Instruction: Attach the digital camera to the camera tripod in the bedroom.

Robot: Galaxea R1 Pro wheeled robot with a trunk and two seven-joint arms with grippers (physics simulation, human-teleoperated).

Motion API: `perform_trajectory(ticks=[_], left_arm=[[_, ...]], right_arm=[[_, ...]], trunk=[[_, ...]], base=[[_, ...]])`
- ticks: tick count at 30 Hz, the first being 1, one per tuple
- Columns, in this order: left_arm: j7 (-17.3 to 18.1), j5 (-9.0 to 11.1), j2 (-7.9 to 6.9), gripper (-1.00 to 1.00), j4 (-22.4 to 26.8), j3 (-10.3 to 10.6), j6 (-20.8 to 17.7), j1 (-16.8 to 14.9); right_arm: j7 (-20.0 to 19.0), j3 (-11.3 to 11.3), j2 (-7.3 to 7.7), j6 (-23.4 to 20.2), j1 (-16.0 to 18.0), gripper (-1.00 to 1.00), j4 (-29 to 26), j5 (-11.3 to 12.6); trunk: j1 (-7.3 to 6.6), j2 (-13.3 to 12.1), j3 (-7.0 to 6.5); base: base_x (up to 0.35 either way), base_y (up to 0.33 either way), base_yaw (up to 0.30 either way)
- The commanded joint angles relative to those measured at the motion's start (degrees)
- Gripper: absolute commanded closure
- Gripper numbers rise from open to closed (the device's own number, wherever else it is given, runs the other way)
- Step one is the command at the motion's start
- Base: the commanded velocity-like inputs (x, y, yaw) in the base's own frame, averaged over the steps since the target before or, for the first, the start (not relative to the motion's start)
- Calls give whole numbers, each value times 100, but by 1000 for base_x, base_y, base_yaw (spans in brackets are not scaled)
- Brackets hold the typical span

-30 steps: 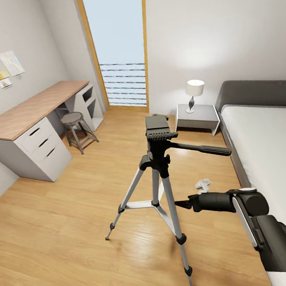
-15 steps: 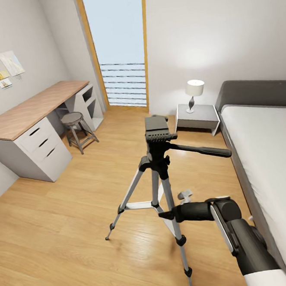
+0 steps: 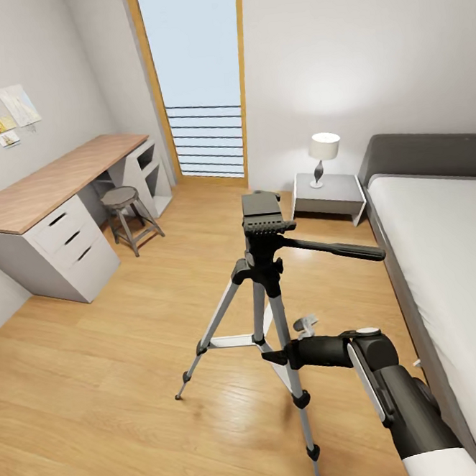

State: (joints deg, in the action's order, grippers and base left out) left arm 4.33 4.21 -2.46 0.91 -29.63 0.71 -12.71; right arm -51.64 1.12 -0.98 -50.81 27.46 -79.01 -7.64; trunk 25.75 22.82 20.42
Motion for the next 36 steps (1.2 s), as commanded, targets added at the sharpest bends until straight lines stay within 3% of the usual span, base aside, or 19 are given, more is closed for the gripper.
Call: perform_trajectory(ticks=[1, 17, 30, 31, 36], left_arm=[[24, 44, -2, 100, -8, 10, 8, -3], [24, 44, -9, 100, -6, 9, 8, -3], [24, 44, -9, 100, -8, 10, 8, -3], [24, 44, -9, 100, -9, 10, 8, -3], [24, 47, -9, 100, -8, 7, 8, -3]], right_arm=[[-43, -10, -5, 44, 5, -100, -1, -58], [73, -17, -3, 1099, 5, -100, 17, -10], [75, -19, 3, 1366, 5, -100, 187, -1], [75, -21, 5, 1368, 5, 100, 192, -1], [83, -31, 6, 1368, 5, 100, 201, 0]], trunk=[[3, 10, 9], [3, 10, 9], [3, 10, 9], [3, 10, 9], [3, 10, 9]], base=[[0, 0, 0], [0, 0, 0], [0, 0, 0], [0, 0, 0], [0, 0, 0]])
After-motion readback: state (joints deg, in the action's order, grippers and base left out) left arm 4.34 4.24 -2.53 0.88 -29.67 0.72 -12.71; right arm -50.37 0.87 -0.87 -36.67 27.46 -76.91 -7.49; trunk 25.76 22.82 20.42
